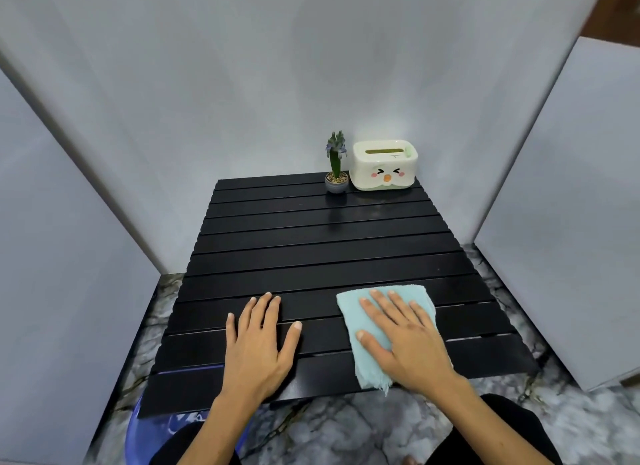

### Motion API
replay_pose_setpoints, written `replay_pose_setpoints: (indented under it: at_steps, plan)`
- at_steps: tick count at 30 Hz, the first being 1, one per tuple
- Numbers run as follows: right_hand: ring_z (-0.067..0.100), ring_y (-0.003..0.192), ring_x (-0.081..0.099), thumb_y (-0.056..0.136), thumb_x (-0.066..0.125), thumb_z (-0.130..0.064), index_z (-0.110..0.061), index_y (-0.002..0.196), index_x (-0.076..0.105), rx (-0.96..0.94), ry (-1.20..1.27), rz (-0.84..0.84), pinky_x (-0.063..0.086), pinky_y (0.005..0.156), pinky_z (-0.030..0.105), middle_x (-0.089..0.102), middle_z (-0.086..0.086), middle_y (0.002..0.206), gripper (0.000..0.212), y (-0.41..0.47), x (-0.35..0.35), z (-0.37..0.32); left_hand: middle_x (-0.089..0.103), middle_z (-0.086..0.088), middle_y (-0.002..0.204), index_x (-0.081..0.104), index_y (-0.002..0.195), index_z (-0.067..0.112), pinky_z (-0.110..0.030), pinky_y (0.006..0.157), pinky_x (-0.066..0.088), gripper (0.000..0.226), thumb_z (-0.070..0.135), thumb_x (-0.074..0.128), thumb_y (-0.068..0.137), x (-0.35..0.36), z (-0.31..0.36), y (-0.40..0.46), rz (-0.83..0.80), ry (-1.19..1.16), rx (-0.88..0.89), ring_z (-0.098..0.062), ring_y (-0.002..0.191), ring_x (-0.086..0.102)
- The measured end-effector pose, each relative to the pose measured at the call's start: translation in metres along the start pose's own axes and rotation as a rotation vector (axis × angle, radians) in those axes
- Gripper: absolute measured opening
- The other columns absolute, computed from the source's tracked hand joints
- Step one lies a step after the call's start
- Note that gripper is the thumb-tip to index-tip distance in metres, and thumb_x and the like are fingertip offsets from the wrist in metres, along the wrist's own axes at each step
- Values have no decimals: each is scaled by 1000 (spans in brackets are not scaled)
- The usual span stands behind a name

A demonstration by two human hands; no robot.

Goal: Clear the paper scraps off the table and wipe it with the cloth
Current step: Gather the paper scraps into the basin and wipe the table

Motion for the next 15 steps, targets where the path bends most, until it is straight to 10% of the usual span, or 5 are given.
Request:
replay_pose_setpoints:
  at_steps: [15]
  plan:
    - [14,151,-3,97,17,-61,-41,155,10,-101,4,-78,-4,121,41,4,-15,164,62,103,8,-26,25,12,160,33,151,27,-49,121,0,78,71,15,89,5,11,3,-4,-7,-34,-11,150,9]
Point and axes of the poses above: each hand's wrist, its own y-axis towards the middle knuckle, its own x-axis out of the palm, z = x × y, the point moved 2 cm from there along y, towards the middle knuckle
